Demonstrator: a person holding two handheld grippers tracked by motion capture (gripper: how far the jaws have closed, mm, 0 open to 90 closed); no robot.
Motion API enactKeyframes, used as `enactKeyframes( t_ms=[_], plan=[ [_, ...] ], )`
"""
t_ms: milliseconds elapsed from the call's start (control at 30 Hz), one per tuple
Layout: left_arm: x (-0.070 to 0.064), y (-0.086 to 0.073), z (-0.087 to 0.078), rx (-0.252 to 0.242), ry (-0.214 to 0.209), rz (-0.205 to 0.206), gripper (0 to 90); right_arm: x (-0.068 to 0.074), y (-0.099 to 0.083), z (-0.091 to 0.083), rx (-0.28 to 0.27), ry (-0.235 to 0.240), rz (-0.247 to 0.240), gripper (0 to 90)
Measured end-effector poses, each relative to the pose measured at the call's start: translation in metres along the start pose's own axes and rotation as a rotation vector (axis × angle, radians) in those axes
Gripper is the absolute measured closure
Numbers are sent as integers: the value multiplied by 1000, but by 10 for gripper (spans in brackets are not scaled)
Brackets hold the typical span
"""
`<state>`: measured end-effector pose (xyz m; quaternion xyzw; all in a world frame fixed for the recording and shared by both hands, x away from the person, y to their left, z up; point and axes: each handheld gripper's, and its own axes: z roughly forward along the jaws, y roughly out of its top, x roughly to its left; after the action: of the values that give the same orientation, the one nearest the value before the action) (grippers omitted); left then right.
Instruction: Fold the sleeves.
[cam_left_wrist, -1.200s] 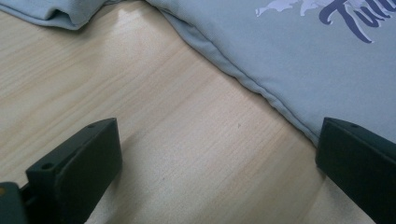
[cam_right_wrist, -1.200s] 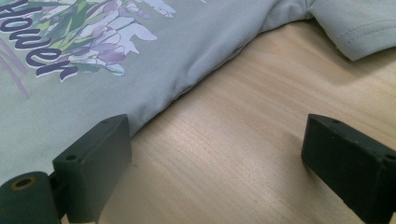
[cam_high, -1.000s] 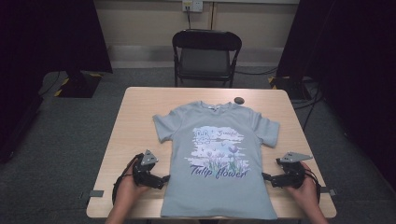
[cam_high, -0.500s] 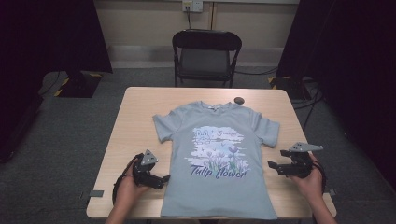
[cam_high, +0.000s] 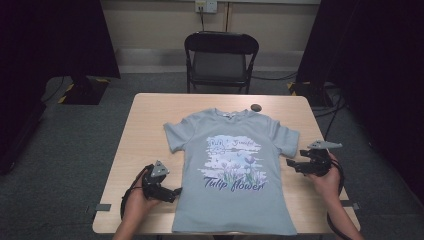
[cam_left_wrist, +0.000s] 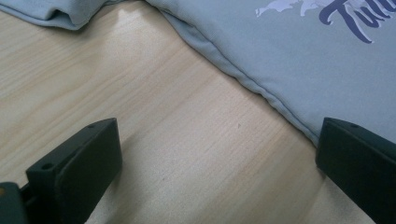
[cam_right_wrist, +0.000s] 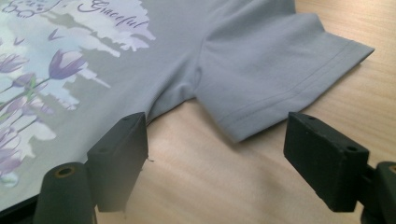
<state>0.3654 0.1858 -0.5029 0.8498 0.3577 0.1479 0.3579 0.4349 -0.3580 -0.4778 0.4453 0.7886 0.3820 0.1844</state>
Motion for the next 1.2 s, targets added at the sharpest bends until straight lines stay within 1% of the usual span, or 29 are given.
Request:
enactKeyframes(
  t_ms=[67, 133, 267, 367, 500, 533, 567, 600, 633, 733, 767, 800, 867, 933, 967, 1000, 1067, 1167, 1200],
  plan=[
    [0, 0, 0, 0, 1, 1, 0, -3, 2, 3, -1, -3, 14, 225],
    [0, 0, 0, 0, 1, 1, 0, -6, 4, 7, 0, -17, 6, 236],
    [0, 0, 0, 0, 1, 1, 0, -12, 9, 13, -2, -28, 23, 247],
    [0, 0, 0, 0, 1, 1, 0, -17, 12, 17, 2, -46, 24, 254],
    [0, 0, 0, 0, 1, 1, 0, -24, 16, 22, -2, -59, 48, 266],
    [0, 0, 0, 0, 1, 1, 0, -28, 19, 25, 5, -70, 51, 278],
    [0, 0, 0, 0, 1, 1, 0, -28, 19, 25, 5, -70, 51, 278],
    [0, 0, 0, 0, 1, 1, 0, -31, 21, 28, 5, -85, 57, 286],
    [0, 0, 0, 0, 1, 1, 0, -31, 21, 28, 5, -85, 57, 286],
    [0, 0, 0, 0, 0, 1, 0, -36, 23, 31, 5, -100, 89, 331],
    [0, 0, 0, 0, 1, 1, 0, -37, 24, 33, 3, -107, 92, 347],
    [0, 0, 0, 0, 1, 1, 0, -39, 25, 34, 11, -118, 94, 349],
    [0, 0, 0, 0, 1, 1, 0, -41, 26, 37, 22, -169, 82, 374],
    [0, 0, 0, 0, 1, 1, 0, -45, 28, 39, 22, -182, 99, 381],
    [0, 0, 0, 0, 0, 1, 0, -46, 28, 40, 21, -204, 103, 398],
    [0, 0, 0, 0, 0, 1, 0, -48, 29, 42, 18, -209, 113, 423],
    [0, 0, 0, 0, 1, 1, 0, -53, 30, 44, 13, -212, 131, 424],
    [0, 0, 0, 0, 0, 1, 0, -57, 32, 48, 12, -236, 149, 444],
    [0, 0, 0, 0, 1, 1, 0, -58, 33, 49, 17, -252, 151, 452]
  ],
)
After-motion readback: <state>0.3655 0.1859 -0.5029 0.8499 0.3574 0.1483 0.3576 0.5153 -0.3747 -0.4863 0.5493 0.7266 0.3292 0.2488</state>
